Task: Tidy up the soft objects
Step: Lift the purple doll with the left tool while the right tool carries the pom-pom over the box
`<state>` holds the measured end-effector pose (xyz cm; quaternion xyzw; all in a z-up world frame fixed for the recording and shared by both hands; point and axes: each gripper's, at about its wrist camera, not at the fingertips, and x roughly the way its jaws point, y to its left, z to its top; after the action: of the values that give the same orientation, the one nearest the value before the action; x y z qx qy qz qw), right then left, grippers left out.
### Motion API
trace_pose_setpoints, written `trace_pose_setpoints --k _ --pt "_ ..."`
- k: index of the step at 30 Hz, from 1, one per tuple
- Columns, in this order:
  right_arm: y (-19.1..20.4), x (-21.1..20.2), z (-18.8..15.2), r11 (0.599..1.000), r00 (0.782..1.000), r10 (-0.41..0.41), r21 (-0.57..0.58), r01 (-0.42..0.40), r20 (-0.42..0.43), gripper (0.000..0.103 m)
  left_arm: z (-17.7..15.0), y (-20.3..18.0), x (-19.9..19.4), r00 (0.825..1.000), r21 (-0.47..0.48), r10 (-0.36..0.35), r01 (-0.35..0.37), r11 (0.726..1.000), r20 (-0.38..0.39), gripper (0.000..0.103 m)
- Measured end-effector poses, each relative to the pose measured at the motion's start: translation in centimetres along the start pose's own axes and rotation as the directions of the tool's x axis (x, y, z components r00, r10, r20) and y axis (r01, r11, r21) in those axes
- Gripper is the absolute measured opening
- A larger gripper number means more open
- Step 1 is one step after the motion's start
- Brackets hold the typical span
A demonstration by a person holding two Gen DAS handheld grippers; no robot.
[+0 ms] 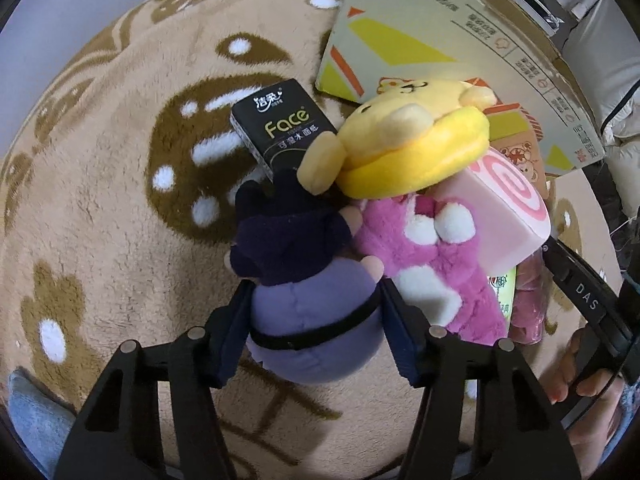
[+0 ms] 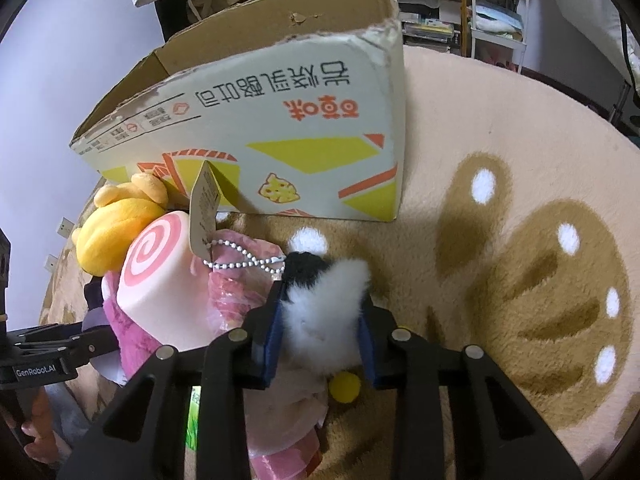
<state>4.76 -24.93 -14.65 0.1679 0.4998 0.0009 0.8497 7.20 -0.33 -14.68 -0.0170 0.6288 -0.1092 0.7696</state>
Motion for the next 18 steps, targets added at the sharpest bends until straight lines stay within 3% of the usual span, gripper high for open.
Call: trace_pose_setpoints --k 4,10,15,18 --pt "0.9 -1.5 -0.2 1.0 0.999 -0.018 -0.021 0.019 0.03 0.034 -1.0 -0.3 -1.4 0.996 0.023 0.066 -0.067 0.997 0.053 0.06" --pt "2.2 -4.4 -0.1 0.999 0.994 -0.017 -0.045 0.022 0.104 0.034 -2.5 -1.7 -5.4 0.976 0.057 0.075 -0.088 0.994 0.203 0.06" --pt "2.9 -8.0 -0.2 0.999 0.979 -0.01 -0.034 0.018 0.202 0.034 -2.8 -2.1 -9.4 0.922 0.071 0.076 -0.111 0.991 0.38 0.06" --pt "3.1 -10.4 0.1 0.999 0.964 -0.002 -0.035 0.012 0.268 0.033 -2.3 -2.8 -11.3 0.872 0.071 0.074 -0.123 0.99 0.484 0.06"
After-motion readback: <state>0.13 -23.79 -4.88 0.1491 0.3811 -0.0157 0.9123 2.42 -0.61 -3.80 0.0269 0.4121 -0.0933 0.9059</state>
